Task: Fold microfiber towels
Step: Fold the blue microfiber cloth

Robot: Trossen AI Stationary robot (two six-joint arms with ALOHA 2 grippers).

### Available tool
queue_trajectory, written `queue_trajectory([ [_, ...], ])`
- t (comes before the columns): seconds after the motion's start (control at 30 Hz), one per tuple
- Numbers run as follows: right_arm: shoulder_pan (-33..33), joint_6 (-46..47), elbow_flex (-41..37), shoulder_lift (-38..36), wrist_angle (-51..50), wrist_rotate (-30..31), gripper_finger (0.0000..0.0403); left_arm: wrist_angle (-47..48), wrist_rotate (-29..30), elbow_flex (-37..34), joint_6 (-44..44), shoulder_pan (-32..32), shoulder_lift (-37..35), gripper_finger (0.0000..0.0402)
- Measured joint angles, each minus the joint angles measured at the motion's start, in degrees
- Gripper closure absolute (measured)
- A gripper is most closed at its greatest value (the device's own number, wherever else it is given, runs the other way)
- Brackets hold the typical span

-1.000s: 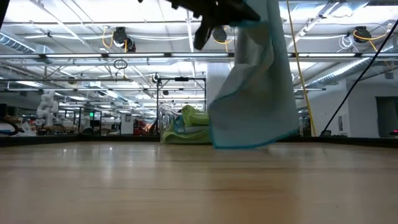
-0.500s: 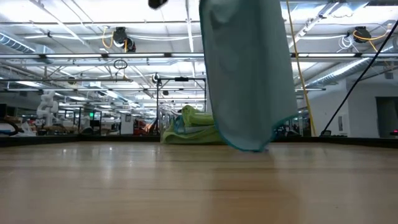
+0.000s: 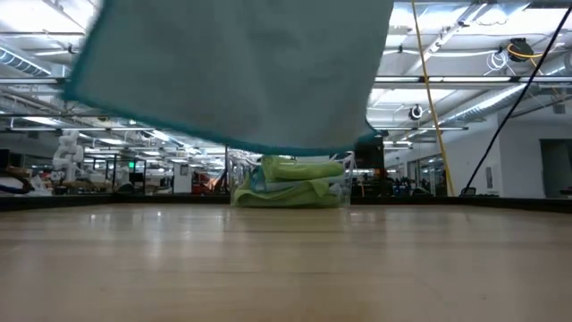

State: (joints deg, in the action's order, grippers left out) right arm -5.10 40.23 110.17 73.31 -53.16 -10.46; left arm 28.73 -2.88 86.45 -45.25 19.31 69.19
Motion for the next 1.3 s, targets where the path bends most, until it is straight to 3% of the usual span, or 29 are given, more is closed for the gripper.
queue_trajectory([
  [0.17,-7.1,11.9,0.0,0.7,-3.2,9.1,0.0403,18.3,5.9,10.9,0.3,5.4,2.9,0.0400],
  [0.23,-9.6,17.7,0.0,1.3,-3.3,10.1,0.0403,19.6,5.4,14.0,-0.2,6.7,3.8,0.0400],
  [0.43,-15.4,28.4,0.0,4.9,6.3,-4.9,0.0403,19.3,-3.3,15.4,7.7,8.6,4.3,0.0400],
  [0.5,-16.3,27.0,0.0,6.2,5.3,-6.4,0.0403,23.6,-2.3,15.4,13.3,8.7,4.4,0.0400],
  [0.63,-14.0,21.3,0.0,7.3,-7.0,-4.1,0.0403,36.2,7.4,15.0,21.5,7.1,4.3,0.0399],
  [0.77,-10.0,15.1,-0.9,7.6,-21.3,5.7,0.0403,44.1,20.9,10.8,25.0,3.1,4.3,0.0399],
  [0.87,-5.2,8.5,-3.1,6.7,-27.6,12.0,0.0403,44.4,25.5,5.9,28.6,-1.1,4.3,0.0393],
  [1.1,9.2,-10.8,-15.4,3.9,-22.2,13.4,0.0403,33.0,24.3,-8.3,33.0,-11.7,4.4,0.0398],
  [1.3,13.8,-15.1,-31.1,3.0,-11.4,3.0,0.0403,30.5,20.9,-17.0,26.4,-14.4,4.3,0.0397],
])
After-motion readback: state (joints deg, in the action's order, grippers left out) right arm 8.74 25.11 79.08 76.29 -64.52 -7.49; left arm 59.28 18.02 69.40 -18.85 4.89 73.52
